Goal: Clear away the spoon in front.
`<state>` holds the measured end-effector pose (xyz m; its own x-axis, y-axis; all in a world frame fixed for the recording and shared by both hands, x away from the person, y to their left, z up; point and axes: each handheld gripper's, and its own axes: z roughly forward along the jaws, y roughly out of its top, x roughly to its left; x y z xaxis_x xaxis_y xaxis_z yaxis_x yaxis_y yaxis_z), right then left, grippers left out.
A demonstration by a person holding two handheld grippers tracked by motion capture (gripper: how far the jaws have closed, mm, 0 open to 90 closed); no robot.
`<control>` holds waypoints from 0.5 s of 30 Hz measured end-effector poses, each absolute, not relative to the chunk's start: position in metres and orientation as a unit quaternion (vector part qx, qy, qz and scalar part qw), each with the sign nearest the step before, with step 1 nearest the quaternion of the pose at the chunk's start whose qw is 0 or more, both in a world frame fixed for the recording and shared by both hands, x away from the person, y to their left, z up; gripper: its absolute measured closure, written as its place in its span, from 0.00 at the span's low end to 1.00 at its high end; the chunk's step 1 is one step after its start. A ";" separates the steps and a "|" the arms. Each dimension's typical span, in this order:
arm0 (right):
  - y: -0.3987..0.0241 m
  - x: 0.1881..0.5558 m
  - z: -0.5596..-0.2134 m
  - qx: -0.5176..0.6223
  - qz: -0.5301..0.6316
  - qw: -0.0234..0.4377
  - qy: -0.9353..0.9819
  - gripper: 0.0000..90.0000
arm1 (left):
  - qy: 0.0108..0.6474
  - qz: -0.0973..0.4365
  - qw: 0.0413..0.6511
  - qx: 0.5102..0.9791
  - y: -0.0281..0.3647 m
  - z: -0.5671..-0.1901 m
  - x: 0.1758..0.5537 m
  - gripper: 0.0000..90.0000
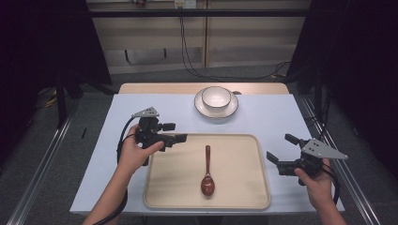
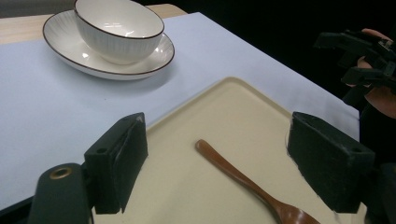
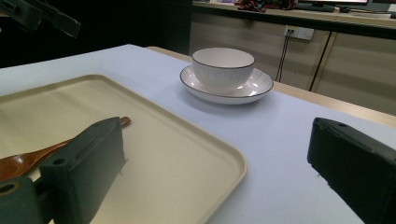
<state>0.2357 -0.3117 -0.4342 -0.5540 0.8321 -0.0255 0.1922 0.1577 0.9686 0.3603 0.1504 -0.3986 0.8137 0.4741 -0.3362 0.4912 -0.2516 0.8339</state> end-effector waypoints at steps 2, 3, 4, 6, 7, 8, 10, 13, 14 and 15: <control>-0.312 0.236 -0.434 0.366 0.536 0.298 0.700 0.04 | 0.307 -0.006 0.533 0.789 0.153 -0.399 0.360 0.21; -0.312 0.236 -0.434 0.364 0.538 0.297 0.700 0.04 | 0.307 -0.005 0.534 0.788 0.154 -0.400 0.359 0.21; -0.312 0.236 -0.434 0.366 0.537 0.298 0.699 0.04 | 0.307 -0.002 0.532 0.789 0.155 -0.400 0.359 0.21; -0.312 0.236 -0.434 0.366 0.536 0.298 0.700 0.04 | 0.306 -0.002 0.532 0.790 0.157 -0.400 0.358 0.20; -0.312 0.236 -0.434 0.366 0.536 0.298 0.700 0.04 | 0.305 0.000 0.535 0.788 0.158 -0.401 0.357 0.20; -0.312 0.236 -0.434 0.366 0.536 0.298 0.700 0.04 | 0.305 0.002 0.534 0.789 0.159 -0.402 0.357 0.20; -0.312 0.236 -0.434 0.366 0.536 0.298 0.700 0.04 | 0.307 -0.001 0.541 0.783 0.162 -0.403 0.357 0.19; -0.312 0.236 -0.434 0.365 0.535 0.298 0.701 0.04 | 0.309 -0.001 0.546 0.779 0.165 -0.404 0.356 0.18; -0.312 0.235 -0.434 0.367 0.535 0.298 0.700 0.04 | 0.310 0.002 0.546 0.779 0.167 -0.404 0.356 0.18; -0.312 0.235 -0.434 0.366 0.535 0.298 0.700 0.04 | 0.310 0.001 0.545 0.779 0.168 -0.405 0.356 0.18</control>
